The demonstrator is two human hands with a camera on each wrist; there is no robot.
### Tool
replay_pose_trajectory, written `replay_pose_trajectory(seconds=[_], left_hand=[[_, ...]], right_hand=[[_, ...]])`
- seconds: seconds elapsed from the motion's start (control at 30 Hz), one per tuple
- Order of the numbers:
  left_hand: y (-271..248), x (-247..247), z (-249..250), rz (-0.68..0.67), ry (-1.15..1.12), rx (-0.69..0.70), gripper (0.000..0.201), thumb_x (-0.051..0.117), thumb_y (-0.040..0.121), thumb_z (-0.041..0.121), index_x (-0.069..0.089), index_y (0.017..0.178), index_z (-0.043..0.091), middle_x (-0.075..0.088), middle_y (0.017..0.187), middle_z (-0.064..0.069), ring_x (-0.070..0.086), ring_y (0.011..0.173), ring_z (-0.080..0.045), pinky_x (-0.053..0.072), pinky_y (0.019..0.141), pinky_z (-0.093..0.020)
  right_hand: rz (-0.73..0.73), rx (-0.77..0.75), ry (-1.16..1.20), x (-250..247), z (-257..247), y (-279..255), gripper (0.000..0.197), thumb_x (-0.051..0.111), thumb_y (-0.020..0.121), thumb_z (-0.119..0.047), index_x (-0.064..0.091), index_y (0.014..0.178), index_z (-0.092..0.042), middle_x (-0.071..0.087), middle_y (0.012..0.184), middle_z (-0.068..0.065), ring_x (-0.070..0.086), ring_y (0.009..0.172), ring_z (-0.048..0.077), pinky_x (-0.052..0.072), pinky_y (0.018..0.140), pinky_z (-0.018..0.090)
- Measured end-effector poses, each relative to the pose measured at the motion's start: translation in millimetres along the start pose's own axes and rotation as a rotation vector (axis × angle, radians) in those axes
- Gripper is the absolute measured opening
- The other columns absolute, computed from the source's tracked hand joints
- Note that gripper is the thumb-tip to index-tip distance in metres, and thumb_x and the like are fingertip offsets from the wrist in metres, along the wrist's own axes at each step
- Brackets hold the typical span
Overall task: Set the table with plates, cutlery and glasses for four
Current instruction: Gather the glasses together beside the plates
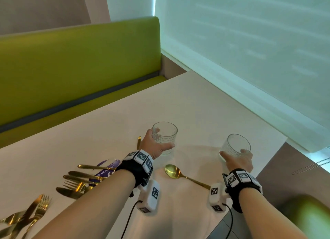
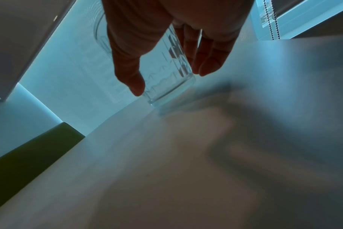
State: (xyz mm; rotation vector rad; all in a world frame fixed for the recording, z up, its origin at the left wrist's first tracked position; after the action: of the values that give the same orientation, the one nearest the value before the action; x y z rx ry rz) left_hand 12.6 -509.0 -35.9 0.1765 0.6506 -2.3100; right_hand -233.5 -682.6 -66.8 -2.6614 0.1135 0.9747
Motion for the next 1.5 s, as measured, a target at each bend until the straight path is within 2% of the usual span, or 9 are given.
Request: replay_pose_trajectory(seconds=[0.1, 0.2, 0.43, 0.57, 0.73, 0.93, 1.17, 1.4, 1.5], left_hand=[[-12.9, -13.5, -2.4, 0.020, -0.005, 0.020, 0.082, 0.087, 0.049, 0.037, 0.047, 0.120, 0.028, 0.054, 0.130, -0.005, 0.052, 0.121, -0.023, 0.039, 0.109, -0.038], [-33.2, -33.4, -10.0, 0.045, -0.046, 0.038, 0.081, 0.088, 0.057, 0.028, 0.047, 0.127, 0.025, 0.054, 0.132, -0.005, 0.054, 0.121, -0.023, 0.042, 0.106, -0.036], [-119.7, -108.6, -51.5, 0.125, -0.148, 0.109, 0.078, 0.086, 0.063, 0.021, 0.046, 0.130, 0.018, 0.055, 0.130, -0.008, 0.053, 0.119, -0.025, 0.044, 0.097, -0.028], [-186.5, -162.7, -100.0, 0.161, -0.185, 0.114, 0.082, 0.086, 0.061, 0.024, 0.044, 0.132, 0.018, 0.053, 0.132, -0.006, 0.052, 0.121, -0.025, 0.045, 0.102, -0.039], [-265.9, -229.8, -176.5, 0.259, -0.235, 0.097, 0.086, 0.088, 0.058, 0.018, 0.045, 0.133, 0.014, 0.055, 0.127, 0.002, 0.053, 0.118, -0.020, 0.044, 0.104, -0.037], [-335.0, -303.3, -265.7, 0.398, -0.230, -0.021, 0.086, 0.089, 0.056, 0.019, 0.046, 0.130, 0.017, 0.056, 0.131, -0.011, 0.055, 0.118, -0.027, 0.044, 0.105, -0.039], [-381.5, -376.1, -343.1, 0.554, -0.250, -0.150, 0.089, 0.089, 0.057, 0.013, 0.043, 0.133, 0.011, 0.052, 0.135, -0.014, 0.052, 0.123, -0.026, 0.041, 0.106, -0.035], [-415.4, -421.7, -392.2, 0.647, -0.150, -0.233, 0.095, 0.090, 0.047, 0.028, 0.047, 0.131, 0.014, 0.053, 0.134, -0.015, 0.050, 0.126, -0.029, 0.043, 0.104, -0.040], [-418.3, -433.0, -405.3, 0.652, -0.152, -0.247, 0.092, 0.091, 0.052, 0.023, 0.047, 0.132, 0.016, 0.052, 0.136, -0.015, 0.049, 0.127, -0.029, 0.043, 0.103, -0.038]], right_hand=[[-0.023, -0.030, 0.038, 1.1, -10.0, -22.5, 0.077, 0.081, 0.066, -0.030, 0.042, 0.130, -0.012, 0.055, 0.128, 0.016, 0.051, 0.121, 0.034, 0.043, 0.099, 0.038], [-0.078, -0.089, 0.075, 6.7, -22.2, -60.8, 0.077, 0.081, 0.065, -0.031, 0.043, 0.130, -0.013, 0.055, 0.127, 0.015, 0.051, 0.120, 0.033, 0.044, 0.098, 0.038], [-0.296, -0.207, 0.110, 19.4, -23.9, -203.2, 0.074, 0.083, 0.065, -0.031, 0.046, 0.128, -0.017, 0.054, 0.127, 0.011, 0.051, 0.120, 0.028, 0.040, 0.097, 0.030], [-0.404, -0.315, 0.033, 22.8, -1.6, -305.2, 0.074, 0.083, 0.065, -0.033, 0.048, 0.128, -0.015, 0.055, 0.128, 0.008, 0.051, 0.120, 0.025, 0.039, 0.099, 0.029], [-0.570, -0.371, -0.073, 35.8, 35.7, -428.2, 0.076, 0.084, 0.062, -0.033, 0.048, 0.128, -0.018, 0.055, 0.130, 0.006, 0.052, 0.119, 0.023, 0.042, 0.096, 0.028], [-0.765, -0.467, -0.254, 62.9, 65.4, -543.5, 0.079, 0.084, 0.061, -0.036, 0.046, 0.129, -0.018, 0.054, 0.130, 0.006, 0.052, 0.119, 0.022, 0.043, 0.095, 0.029], [-0.932, -0.681, -0.480, 104.3, 75.9, -633.8, 0.087, 0.081, 0.063, -0.038, 0.040, 0.136, -0.015, 0.051, 0.135, 0.004, 0.048, 0.125, 0.022, 0.042, 0.101, 0.027], [-1.007, -0.763, -0.562, 138.4, 86.6, -691.5, 0.089, 0.080, 0.062, -0.040, 0.039, 0.136, -0.014, 0.051, 0.136, 0.003, 0.047, 0.127, 0.021, 0.040, 0.100, 0.026], [-1.021, -0.770, -0.571, 150.5, 88.8, -706.5, 0.089, 0.080, 0.062, -0.040, 0.039, 0.137, -0.014, 0.051, 0.136, 0.003, 0.047, 0.126, 0.021, 0.041, 0.100, 0.027]])
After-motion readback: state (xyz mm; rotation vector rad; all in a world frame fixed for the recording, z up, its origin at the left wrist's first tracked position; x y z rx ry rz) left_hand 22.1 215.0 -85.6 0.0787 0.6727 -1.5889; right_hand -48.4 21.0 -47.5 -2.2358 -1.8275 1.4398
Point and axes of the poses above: each hand's wrist, its own y-axis towards the middle knuckle, its own x-axis out of the palm, z = x × y, the point moved 3 cm from there along y, towards the middle knuckle
